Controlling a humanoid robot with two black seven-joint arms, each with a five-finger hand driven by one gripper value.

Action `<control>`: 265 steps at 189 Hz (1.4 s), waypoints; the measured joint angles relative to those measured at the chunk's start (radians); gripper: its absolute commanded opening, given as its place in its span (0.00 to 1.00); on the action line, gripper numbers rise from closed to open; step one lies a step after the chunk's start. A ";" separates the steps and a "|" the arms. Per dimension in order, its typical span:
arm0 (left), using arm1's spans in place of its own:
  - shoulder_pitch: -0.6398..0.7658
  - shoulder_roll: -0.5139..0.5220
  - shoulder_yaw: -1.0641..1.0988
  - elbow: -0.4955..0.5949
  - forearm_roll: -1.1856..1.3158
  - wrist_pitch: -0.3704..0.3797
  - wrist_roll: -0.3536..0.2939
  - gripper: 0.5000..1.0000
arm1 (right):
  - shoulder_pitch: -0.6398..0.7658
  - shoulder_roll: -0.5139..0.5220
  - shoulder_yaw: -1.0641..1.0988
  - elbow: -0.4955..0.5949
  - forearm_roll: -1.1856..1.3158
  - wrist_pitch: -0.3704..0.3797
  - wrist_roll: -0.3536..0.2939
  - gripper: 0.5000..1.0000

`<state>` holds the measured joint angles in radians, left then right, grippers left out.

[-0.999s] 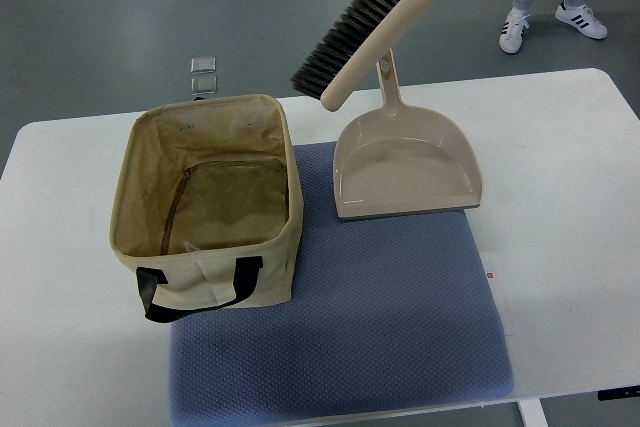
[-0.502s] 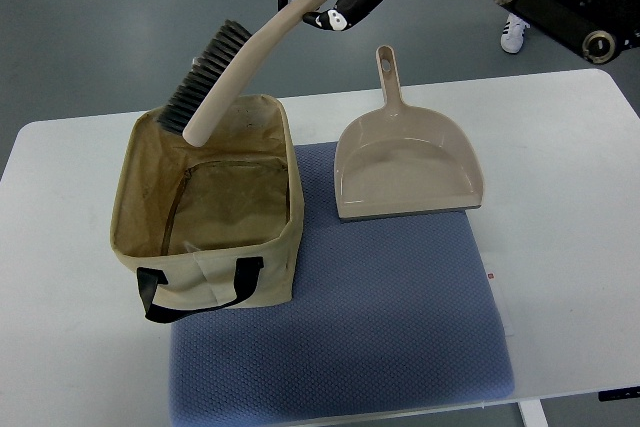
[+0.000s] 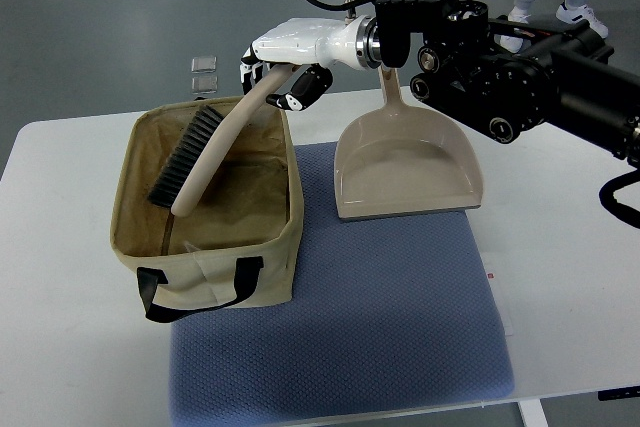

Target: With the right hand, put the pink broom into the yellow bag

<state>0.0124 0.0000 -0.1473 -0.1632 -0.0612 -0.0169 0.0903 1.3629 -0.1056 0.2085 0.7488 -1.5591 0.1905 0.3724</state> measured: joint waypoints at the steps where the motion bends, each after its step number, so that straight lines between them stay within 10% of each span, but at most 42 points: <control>1: 0.000 0.000 0.000 0.000 0.000 0.000 0.000 1.00 | 0.000 0.000 0.000 0.000 0.000 -0.001 0.000 0.57; 115: 0.000 0.000 0.000 0.000 0.000 0.000 0.000 1.00 | -0.031 -0.109 0.120 0.065 0.107 0.001 0.013 0.79; 265: 0.000 0.000 0.000 0.000 0.000 0.000 0.000 1.00 | -0.532 -0.168 0.718 -0.127 1.164 -0.076 -0.001 0.85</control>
<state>0.0123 0.0000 -0.1473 -0.1630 -0.0613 -0.0169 0.0900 0.8308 -0.2741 0.9262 0.6221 -0.3952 0.1148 0.3715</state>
